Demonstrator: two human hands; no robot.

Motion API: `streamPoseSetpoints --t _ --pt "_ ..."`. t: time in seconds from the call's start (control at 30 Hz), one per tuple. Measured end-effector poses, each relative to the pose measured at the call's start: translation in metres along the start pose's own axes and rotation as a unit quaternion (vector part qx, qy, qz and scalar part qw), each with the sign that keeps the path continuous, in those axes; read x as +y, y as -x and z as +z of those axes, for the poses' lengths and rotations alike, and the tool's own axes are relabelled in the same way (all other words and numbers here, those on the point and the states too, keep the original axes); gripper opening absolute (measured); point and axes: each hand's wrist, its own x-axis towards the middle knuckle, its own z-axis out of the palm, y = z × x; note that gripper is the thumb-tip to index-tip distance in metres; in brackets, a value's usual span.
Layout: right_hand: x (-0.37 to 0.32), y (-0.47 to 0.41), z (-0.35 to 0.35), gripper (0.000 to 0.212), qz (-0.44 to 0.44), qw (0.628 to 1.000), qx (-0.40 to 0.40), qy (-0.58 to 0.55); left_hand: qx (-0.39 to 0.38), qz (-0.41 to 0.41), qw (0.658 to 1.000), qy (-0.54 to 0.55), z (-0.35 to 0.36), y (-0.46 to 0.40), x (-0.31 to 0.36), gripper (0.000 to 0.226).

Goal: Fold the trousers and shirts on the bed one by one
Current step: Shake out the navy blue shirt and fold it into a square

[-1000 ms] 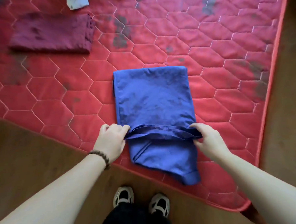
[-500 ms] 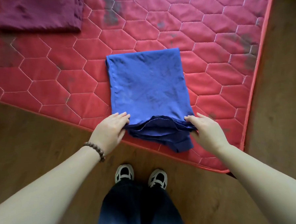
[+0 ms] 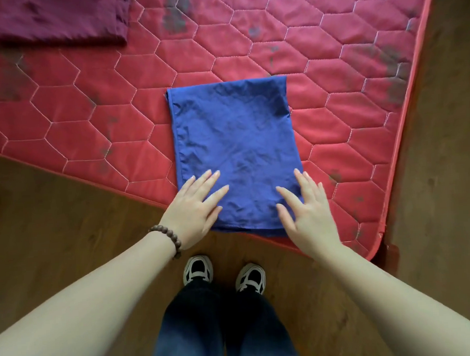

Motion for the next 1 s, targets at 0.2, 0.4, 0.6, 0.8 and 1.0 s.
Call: streamPoseSetpoints --t 0.2,0.4,0.6,0.8,1.0 --pt "-0.007 -0.005 0.043 0.069 0.105 0.970 -0.182 0.125 -0.250 -0.098 0.959 -0.093 0.025 -0.033 0.003 0.062" --pt "-0.024 -0.026 0.029 0.061 0.219 0.974 0.021 -0.057 -0.079 -0.093 0.990 -0.072 -0.003 -0.082 -0.008 0.044" --pt "-0.019 -0.067 0.027 0.059 0.473 0.869 -0.068 -0.132 -0.115 -0.154 0.972 -0.138 -0.018 -0.188 -0.076 0.065" --pt "-0.025 -0.082 0.028 0.033 0.455 0.881 -0.038 -0.126 -0.154 -0.149 0.967 -0.137 -0.025 -0.245 -0.117 0.040" --pt "0.016 -0.137 -0.008 0.034 0.337 0.935 -0.084 -0.065 -0.158 -0.164 0.973 -0.044 -0.036 -0.233 -0.142 0.015"
